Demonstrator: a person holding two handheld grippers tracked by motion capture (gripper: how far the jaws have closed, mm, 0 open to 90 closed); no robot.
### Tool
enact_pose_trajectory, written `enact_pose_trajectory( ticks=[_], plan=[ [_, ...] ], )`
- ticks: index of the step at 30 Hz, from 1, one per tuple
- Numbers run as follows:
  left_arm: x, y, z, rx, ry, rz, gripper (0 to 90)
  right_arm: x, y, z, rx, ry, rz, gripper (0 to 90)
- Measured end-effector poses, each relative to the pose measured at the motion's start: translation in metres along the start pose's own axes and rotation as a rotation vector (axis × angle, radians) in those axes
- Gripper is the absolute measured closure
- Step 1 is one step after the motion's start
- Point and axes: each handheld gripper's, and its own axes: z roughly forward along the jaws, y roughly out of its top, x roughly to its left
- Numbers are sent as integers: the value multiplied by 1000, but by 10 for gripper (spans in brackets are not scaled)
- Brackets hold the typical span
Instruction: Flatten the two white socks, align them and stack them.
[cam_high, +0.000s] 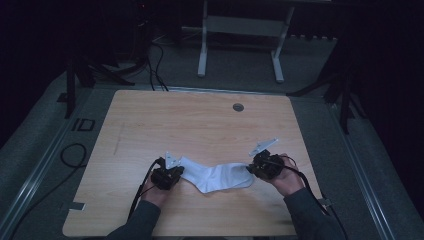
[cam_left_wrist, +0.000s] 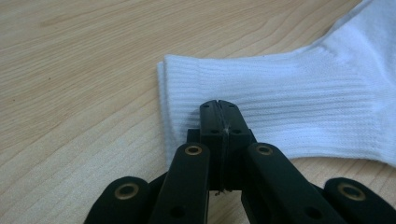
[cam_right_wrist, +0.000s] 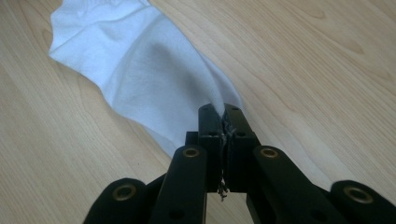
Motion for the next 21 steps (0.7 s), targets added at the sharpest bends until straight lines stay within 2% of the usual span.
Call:
enact_pose_trajectory(
  ticks=[14,21],
  plan=[
    [0,0,0,0,-4,-3,899,-7,-7,-10,5,-19,12,876],
    [0,0,0,0,-4,-3,899,-11,-11,-4,21,-13,32,876]
  ],
)
